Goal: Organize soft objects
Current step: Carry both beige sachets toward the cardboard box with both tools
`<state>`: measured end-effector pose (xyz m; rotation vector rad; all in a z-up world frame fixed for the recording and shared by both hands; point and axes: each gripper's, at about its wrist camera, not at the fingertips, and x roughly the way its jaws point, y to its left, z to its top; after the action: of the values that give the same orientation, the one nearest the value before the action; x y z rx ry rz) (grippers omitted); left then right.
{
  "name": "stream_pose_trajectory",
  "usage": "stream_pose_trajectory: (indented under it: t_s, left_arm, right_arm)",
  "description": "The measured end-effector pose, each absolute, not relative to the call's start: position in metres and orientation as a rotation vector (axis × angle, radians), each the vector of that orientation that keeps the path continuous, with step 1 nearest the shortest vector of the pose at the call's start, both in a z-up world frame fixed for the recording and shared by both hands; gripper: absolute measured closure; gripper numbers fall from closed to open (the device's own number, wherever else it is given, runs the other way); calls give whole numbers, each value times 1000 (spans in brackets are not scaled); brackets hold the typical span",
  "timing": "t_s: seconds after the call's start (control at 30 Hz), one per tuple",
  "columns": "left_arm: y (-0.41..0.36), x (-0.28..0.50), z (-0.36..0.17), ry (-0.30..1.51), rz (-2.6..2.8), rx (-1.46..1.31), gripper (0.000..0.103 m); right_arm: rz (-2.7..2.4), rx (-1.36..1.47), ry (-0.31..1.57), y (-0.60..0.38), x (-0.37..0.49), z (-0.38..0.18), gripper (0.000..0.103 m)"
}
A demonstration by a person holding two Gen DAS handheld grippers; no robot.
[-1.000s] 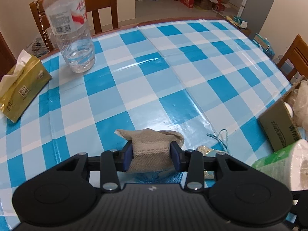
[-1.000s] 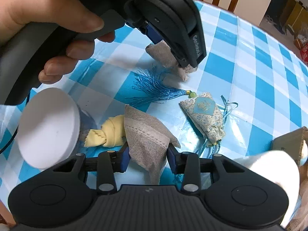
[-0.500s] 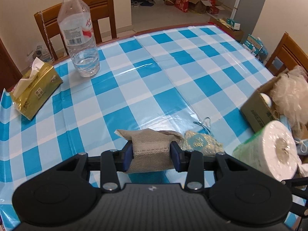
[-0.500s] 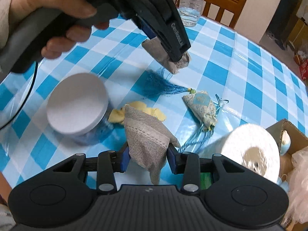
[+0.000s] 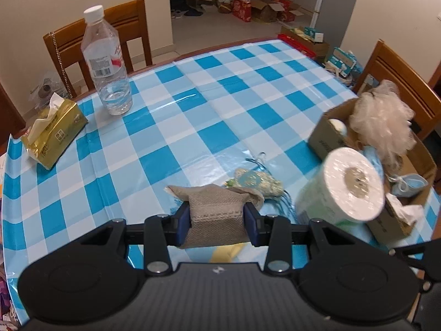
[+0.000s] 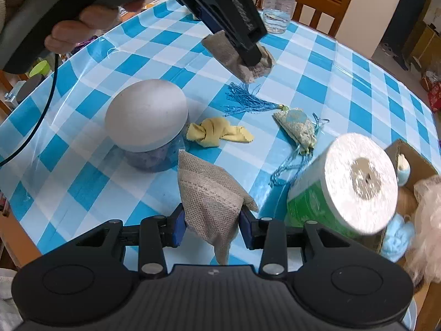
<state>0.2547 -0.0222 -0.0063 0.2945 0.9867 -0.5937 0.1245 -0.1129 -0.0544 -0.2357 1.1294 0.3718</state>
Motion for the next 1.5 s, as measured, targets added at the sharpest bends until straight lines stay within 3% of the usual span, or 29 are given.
stream_pose_trajectory:
  t_s: [0.77,1.13,1.5]
  left_arm:
    - [-38,133,18,998,-642,306,63]
    - [-114,98,23,1008,-683,286,63]
    - [-211,111,21,948,-787,271,63]
  right_arm:
    - [201,-95,1088,-205,58,-11,58]
    - [115,-105,1035,-307,57,0,58]
    - [27,-62,1029,-382,64,-10,58]
